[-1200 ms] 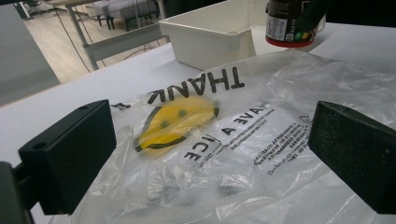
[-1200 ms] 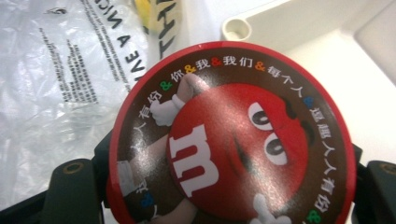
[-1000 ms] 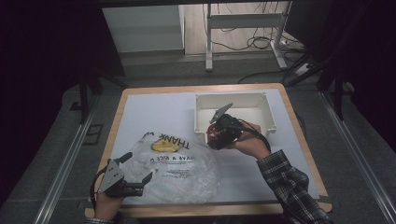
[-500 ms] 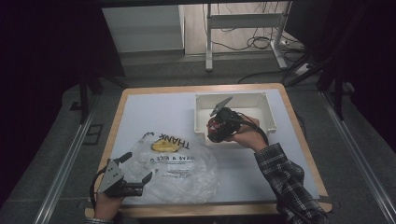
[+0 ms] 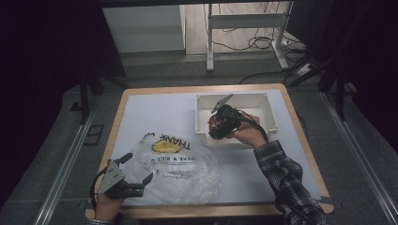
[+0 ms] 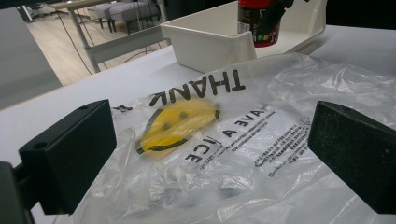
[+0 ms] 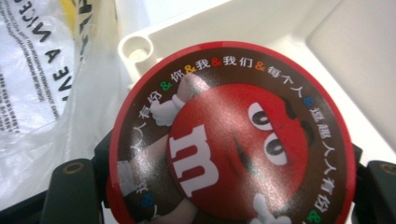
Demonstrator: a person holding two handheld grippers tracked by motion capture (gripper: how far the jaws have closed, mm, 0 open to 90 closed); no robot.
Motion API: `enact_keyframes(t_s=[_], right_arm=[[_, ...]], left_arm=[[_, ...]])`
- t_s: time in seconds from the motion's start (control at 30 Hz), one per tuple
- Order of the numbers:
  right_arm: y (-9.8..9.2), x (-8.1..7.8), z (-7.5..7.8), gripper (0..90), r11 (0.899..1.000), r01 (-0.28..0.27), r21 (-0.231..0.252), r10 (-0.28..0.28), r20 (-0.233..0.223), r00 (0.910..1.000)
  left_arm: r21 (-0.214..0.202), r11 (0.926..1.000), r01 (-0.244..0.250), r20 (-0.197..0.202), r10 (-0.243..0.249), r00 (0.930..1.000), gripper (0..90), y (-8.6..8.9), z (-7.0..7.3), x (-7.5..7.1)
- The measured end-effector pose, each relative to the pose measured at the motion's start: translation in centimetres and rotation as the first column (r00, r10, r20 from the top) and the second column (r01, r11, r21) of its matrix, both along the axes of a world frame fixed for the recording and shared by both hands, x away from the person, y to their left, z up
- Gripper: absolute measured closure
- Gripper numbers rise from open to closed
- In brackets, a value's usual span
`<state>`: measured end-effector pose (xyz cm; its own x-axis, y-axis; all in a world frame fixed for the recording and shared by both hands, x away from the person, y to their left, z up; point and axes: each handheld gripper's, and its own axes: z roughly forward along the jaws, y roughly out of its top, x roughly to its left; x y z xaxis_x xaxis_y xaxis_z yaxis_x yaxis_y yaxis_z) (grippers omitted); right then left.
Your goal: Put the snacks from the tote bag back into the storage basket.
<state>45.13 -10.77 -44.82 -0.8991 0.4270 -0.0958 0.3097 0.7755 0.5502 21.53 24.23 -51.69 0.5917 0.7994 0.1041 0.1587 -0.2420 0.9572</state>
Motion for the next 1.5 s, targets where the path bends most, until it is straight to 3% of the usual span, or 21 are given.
enact_keyframes(t_s=[0.83, 1.5], right_arm=[[0.6, 2.0, -0.5, 25.7, 1.0, 0.016, 0.006, -0.016, 0.012, 0.9998], [1.2, 3.1, -1.4, 25.7, 1.0, -0.005, 0.009, 0.005, 0.015, 0.9999]], left_arm=[[-0.001, 1.0, -0.002, 0.006, 0.002, 1.0, 1.0, 0.1, 0.1, -0.1], [-0.002, 1.0, 0.0, 0.012, 0.0, 0.9999, 1.1, 0.1, 0.1, -0.1]])
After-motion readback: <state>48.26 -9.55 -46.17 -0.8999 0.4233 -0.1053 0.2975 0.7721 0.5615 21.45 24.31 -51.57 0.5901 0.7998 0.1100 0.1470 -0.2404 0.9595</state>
